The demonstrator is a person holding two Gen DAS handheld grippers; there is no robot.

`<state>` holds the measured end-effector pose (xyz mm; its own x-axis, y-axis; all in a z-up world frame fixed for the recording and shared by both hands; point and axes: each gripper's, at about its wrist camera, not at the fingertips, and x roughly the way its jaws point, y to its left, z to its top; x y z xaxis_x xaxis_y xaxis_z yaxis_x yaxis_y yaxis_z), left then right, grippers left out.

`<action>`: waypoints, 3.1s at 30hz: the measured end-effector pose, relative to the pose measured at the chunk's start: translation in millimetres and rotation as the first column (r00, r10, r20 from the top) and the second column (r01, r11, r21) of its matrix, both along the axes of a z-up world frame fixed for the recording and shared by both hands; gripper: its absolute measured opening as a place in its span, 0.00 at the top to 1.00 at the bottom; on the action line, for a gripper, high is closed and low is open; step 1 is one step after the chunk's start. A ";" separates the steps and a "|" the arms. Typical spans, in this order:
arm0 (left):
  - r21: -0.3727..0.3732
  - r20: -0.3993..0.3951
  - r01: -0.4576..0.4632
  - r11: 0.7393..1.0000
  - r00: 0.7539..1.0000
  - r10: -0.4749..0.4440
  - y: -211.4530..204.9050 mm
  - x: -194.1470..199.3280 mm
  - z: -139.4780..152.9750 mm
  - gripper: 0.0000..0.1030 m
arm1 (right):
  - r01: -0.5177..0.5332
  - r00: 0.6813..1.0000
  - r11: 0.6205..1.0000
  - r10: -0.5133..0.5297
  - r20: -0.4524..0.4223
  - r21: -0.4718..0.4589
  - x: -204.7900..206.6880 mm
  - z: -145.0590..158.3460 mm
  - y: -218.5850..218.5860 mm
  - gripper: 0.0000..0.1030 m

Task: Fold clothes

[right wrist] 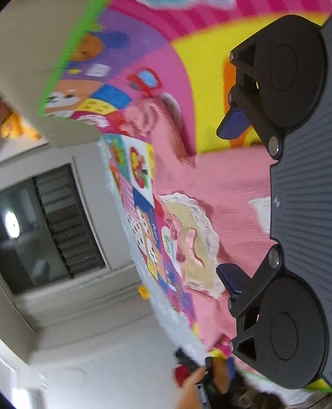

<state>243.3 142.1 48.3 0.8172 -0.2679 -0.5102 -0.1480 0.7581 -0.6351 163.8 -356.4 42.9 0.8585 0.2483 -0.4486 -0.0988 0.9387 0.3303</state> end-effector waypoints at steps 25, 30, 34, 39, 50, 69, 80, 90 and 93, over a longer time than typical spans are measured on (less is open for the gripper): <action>0.544 0.122 -0.126 0.830 0.990 0.070 0.4 77.3 37.8 0.71 | 0.054 0.997 0.992 -0.048 -0.055 0.116 33.5 -44.0 -1.4 0.00; 0.321 0.058 0.128 0.938 0.986 -0.154 -6.9 11.2 24.8 0.37 | 0.050 0.997 0.993 -0.044 -0.061 0.103 34.8 -43.7 0.1 0.00; 0.371 0.079 0.376 0.849 0.898 -0.432 -44.7 -67.9 24.4 0.27 | 0.047 0.997 0.992 -0.040 -0.063 0.113 34.8 -44.3 -1.8 0.00; 0.585 0.022 0.436 0.683 0.834 -0.551 -78.8 -121.0 10.5 0.27 | 0.048 0.997 0.994 -0.042 -0.066 0.103 34.6 -43.5 0.5 0.00; 0.840 -0.120 0.408 0.358 0.782 -0.612 -122.9 -176.1 -16.7 0.07 | -0.200 0.980 0.913 0.195 -0.049 -0.355 -30.6 4.0 34.7 0.00; 0.786 0.097 0.135 0.604 0.937 -0.335 -95.0 -102.4 51.5 0.07 | -0.211 0.954 0.698 0.301 0.012 -0.684 -74.9 -17.4 99.0 0.00; 0.879 -0.042 0.198 0.433 0.938 -0.344 -86.5 -115.1 13.6 0.06 | 0.199 0.980 0.690 -0.128 0.153 -0.696 -30.3 -13.2 34.4 0.00; 0.912 0.165 0.021 0.410 0.896 -0.413 -79.5 -160.9 107.6 0.03 | 0.398 0.897 0.666 -0.141 0.418 -0.630 -66.3 85.2 1.0 0.00; 0.889 0.087 0.118 0.443 0.905 -0.415 -78.6 -171.0 85.3 0.03 | 0.278 0.951 0.702 -0.106 0.290 -0.655 -77.3 57.4 -4.7 0.00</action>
<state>72.3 63.5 133.6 0.9163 -0.0531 -0.3969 0.2145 0.9020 0.3746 86.5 -361.0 100.3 0.9458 -0.2323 -0.2271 0.1224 0.9023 -0.4133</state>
